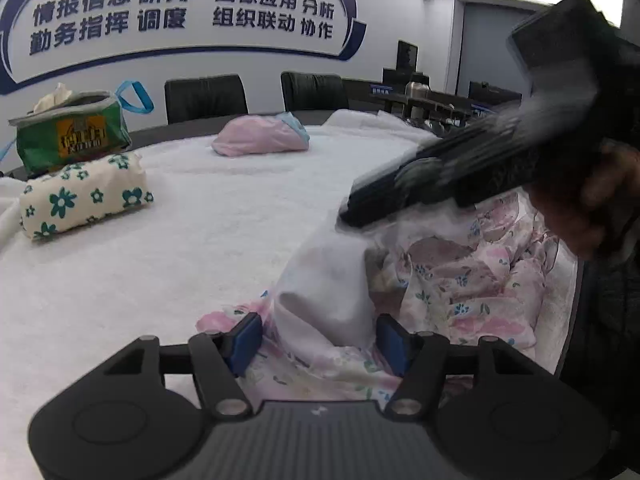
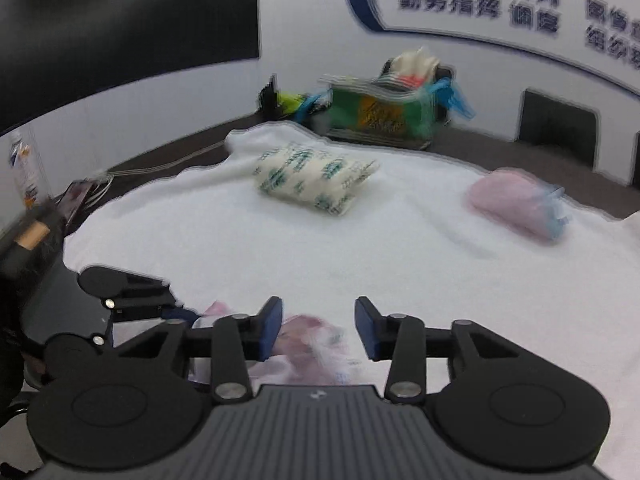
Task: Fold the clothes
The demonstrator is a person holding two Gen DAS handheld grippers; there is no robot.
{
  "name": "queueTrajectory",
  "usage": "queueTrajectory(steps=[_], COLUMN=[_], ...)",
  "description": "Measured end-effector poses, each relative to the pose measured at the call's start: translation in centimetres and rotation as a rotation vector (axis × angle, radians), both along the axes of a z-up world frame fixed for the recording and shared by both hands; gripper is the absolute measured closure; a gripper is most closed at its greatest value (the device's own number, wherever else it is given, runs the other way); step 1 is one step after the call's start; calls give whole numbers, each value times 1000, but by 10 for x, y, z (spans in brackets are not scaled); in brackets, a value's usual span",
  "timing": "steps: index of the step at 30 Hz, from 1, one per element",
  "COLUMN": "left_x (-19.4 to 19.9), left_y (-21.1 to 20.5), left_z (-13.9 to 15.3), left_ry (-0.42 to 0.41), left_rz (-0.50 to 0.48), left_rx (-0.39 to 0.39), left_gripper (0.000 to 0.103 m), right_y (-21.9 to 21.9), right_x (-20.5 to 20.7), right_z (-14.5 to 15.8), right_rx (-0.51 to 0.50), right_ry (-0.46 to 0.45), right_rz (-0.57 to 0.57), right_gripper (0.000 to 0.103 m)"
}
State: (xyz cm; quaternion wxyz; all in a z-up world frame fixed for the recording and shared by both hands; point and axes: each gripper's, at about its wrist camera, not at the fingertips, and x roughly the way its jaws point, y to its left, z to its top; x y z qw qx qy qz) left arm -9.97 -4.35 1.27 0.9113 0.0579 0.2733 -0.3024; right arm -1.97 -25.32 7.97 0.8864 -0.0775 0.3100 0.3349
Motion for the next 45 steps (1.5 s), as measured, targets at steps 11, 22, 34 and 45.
queueTrajectory(steps=[11,22,34,45], left_x=[-27,-39,-65,-84], left_y=[16,-12,-32,-45], left_z=[25,-2,9,3], left_ry=[-86,-137,-325,-417], left_rz=[-287,-318,-42,170], left_rx=[-161,148,261,343], left_gripper=[32,30,32,93], right_y=[-17,-10,-4,2], right_x=[-34,-51,-47,-63], right_z=[-35,-20,22,34], right_rx=[-25,-236,-265,-308], right_ry=[25,-199,-255,-280], right_rz=[60,610,585,611], right_gripper=[65,19,94,94])
